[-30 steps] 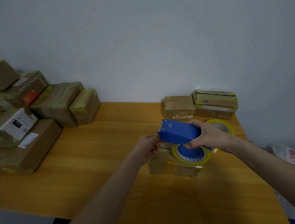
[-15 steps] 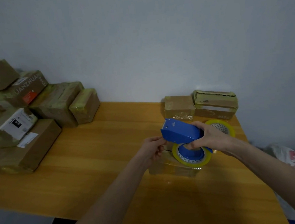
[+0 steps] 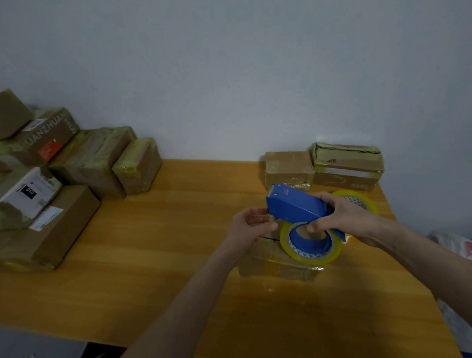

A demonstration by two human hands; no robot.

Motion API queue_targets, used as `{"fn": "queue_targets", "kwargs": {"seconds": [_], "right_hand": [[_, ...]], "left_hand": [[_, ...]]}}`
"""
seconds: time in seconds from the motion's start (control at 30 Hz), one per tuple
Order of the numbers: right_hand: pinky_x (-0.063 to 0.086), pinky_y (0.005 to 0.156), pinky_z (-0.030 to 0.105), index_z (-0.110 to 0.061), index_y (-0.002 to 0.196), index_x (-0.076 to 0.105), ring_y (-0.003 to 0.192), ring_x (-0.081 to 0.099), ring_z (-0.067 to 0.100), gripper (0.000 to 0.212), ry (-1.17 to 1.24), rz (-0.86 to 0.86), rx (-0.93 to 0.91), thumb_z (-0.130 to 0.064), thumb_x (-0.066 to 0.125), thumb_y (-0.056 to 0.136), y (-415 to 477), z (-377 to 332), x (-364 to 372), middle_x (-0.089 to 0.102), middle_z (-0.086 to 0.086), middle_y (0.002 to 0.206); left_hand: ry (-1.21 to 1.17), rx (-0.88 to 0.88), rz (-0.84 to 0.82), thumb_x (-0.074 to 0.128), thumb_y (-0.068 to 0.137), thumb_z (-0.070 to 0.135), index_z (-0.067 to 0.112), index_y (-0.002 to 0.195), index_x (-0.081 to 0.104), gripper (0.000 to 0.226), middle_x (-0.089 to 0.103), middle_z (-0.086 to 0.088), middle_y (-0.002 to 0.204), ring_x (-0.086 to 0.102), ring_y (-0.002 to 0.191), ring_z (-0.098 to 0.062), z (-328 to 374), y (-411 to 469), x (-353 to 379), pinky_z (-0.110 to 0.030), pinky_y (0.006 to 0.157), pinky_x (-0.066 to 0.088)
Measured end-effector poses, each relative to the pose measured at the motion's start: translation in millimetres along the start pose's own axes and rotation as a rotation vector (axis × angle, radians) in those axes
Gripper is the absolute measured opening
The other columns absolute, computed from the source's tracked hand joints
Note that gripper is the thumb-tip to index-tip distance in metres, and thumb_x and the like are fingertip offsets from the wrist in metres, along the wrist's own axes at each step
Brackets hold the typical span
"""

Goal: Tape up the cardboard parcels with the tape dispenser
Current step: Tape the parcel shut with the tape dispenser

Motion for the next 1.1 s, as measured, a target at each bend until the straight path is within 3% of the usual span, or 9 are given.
{"fn": "queue_targets", "kwargs": {"seconds": [0.13, 0.2, 0.33, 0.43, 0.53, 0.7, 0.9, 0.97, 1.1], "right_hand": [[0.051, 0.073, 0.025, -0.026, 0.113, 0.056, 0.091, 0.067, 0.015, 0.053, 0.0, -0.001, 0.006, -0.01, 0.082, 0.07, -1, 0, 0, 0.065, 0.001, 0.106], [0.052, 0.075, 0.027, -0.026, 0.113, 0.055, 0.093, 0.067, 0.016, 0.051, -0.006, 0.004, 0.007, -0.008, 0.08, 0.072, 0, 0, 0, 0.064, 0.002, 0.107], [0.054, 0.082, 0.033, -0.027, 0.114, 0.055, 0.095, 0.066, 0.019, 0.05, -0.034, 0.011, 0.014, -0.011, 0.079, 0.074, 0, 1, -1, 0.064, 0.003, 0.108], [0.054, 0.081, 0.032, -0.028, 0.114, 0.054, 0.095, 0.066, 0.019, 0.049, -0.061, 0.005, 0.01, -0.011, 0.078, 0.075, 0, 0, -1, 0.064, 0.003, 0.108], [0.054, 0.079, 0.031, -0.028, 0.114, 0.055, 0.094, 0.067, 0.018, 0.048, -0.079, -0.005, 0.005, -0.012, 0.077, 0.075, 1, -1, 0, 0.064, 0.002, 0.107], [0.053, 0.074, 0.027, -0.029, 0.111, 0.056, 0.09, 0.068, 0.016, 0.047, -0.067, 0.0, 0.013, -0.011, 0.078, 0.074, 1, -2, 0, 0.065, 0.001, 0.105], [0.055, 0.086, 0.037, -0.026, 0.114, 0.056, 0.095, 0.067, 0.02, 0.049, -0.089, -0.011, 0.005, -0.008, 0.077, 0.074, 3, -5, 2, 0.065, 0.004, 0.108], [0.056, 0.086, 0.038, -0.026, 0.113, 0.056, 0.094, 0.067, 0.021, 0.049, -0.088, -0.022, 0.003, -0.007, 0.077, 0.073, 1, -5, 2, 0.065, 0.005, 0.108], [0.056, 0.083, 0.036, -0.026, 0.113, 0.056, 0.094, 0.068, 0.021, 0.051, -0.061, -0.028, -0.001, -0.005, 0.078, 0.072, -1, -3, 3, 0.065, 0.005, 0.108]], "left_hand": [[-0.027, 0.008, 0.006, 0.069, 0.086, 0.02, 0.022, 0.089, 0.068, 0.003, 0.056, 0.006, 0.068, 0.047, 0.059, -0.004, 2, 1, 0, -0.014, 0.051, 0.041], [0.002, 0.066, 0.055, 0.069, 0.086, 0.018, 0.02, 0.08, 0.067, 0.007, 0.056, 0.009, 0.062, 0.047, 0.057, -0.003, 5, 2, 0, -0.012, 0.05, 0.04], [0.082, 0.206, 0.224, 0.072, 0.082, 0.014, 0.021, 0.077, 0.065, 0.011, 0.061, 0.011, 0.071, 0.052, 0.061, 0.0, 15, 2, -4, -0.018, 0.062, 0.044], [0.168, 0.241, 0.244, 0.071, 0.083, 0.012, 0.025, 0.07, 0.062, 0.02, 0.06, 0.009, 0.071, 0.05, 0.056, 0.0, 15, 4, -8, -0.02, 0.06, 0.045], [0.344, 0.29, 0.271, 0.069, 0.085, 0.015, 0.029, 0.071, 0.059, 0.023, 0.059, 0.01, 0.071, 0.05, 0.052, 0.001, 15, 6, -15, -0.013, 0.053, 0.043], [0.499, 0.382, 0.288, 0.067, 0.085, 0.017, 0.032, 0.072, 0.057, 0.022, 0.06, 0.014, 0.075, 0.053, 0.065, 0.0, 16, 8, -23, -0.014, 0.059, 0.039], [0.675, 0.583, 0.305, 0.065, 0.086, 0.01, 0.02, 0.081, 0.06, 0.013, 0.058, 0.01, 0.08, 0.054, 0.07, -0.009, 25, -1, -26, -0.022, 0.063, 0.047], [0.458, 0.44, 0.248, 0.064, 0.088, 0.012, 0.023, 0.087, 0.062, 0.011, 0.062, 0.008, 0.088, 0.057, 0.073, -0.006, 17, 2, -31, -0.019, 0.06, 0.048], [-0.266, -0.045, -0.034, 0.055, 0.095, 0.027, 0.016, 0.114, 0.063, 0.024, 0.064, -0.006, 0.109, 0.065, 0.086, -0.014, -10, 5, -22, -0.024, 0.064, 0.054]]}}
Point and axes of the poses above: each hand's wrist, its own y-axis towards the middle knuckle, its own x-axis out of the palm, z = x × y, the point moved 6 cm from there along y, towards the middle knuckle
